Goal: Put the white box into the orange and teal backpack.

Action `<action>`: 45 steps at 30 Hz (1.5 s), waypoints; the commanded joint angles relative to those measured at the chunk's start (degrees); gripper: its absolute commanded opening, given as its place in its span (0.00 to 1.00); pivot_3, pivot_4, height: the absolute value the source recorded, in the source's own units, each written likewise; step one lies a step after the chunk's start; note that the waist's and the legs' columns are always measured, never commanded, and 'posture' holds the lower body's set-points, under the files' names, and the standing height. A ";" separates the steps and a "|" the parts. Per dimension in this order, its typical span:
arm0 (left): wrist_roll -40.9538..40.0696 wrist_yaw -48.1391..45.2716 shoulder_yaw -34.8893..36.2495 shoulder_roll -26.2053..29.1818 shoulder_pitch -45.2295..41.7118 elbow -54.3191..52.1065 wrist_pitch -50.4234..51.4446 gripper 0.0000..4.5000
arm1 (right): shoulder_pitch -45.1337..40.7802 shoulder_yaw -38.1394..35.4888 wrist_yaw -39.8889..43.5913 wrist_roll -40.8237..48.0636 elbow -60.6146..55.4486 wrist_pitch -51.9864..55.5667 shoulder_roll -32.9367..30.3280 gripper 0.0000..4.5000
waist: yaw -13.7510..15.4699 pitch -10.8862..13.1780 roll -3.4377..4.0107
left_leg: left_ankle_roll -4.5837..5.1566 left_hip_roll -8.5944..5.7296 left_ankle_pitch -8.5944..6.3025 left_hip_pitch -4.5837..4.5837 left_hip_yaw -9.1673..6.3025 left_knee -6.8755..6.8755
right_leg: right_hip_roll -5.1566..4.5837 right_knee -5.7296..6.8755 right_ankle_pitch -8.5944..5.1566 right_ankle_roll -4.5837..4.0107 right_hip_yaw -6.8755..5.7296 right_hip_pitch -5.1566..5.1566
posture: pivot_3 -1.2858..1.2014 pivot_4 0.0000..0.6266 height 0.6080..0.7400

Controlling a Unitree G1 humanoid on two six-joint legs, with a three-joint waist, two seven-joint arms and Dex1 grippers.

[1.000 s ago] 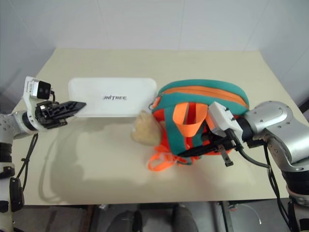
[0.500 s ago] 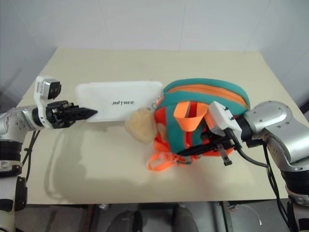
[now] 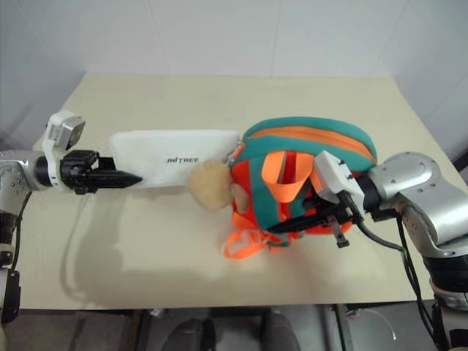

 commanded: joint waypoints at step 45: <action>1.63 -6.43 -2.50 -3.50 -5.53 0.07 -4.31 0.27 | -2.05 -0.02 -1.82 -0.72 -0.60 -0.28 1.05 0.12 | -0.04 0.00 0.00 | 0.03 0.00 -0.01 -0.01 -0.05 0.19 | 0.01 0.03 0.01 0.03 -0.05 0.08 | 0.52 0.24 1.00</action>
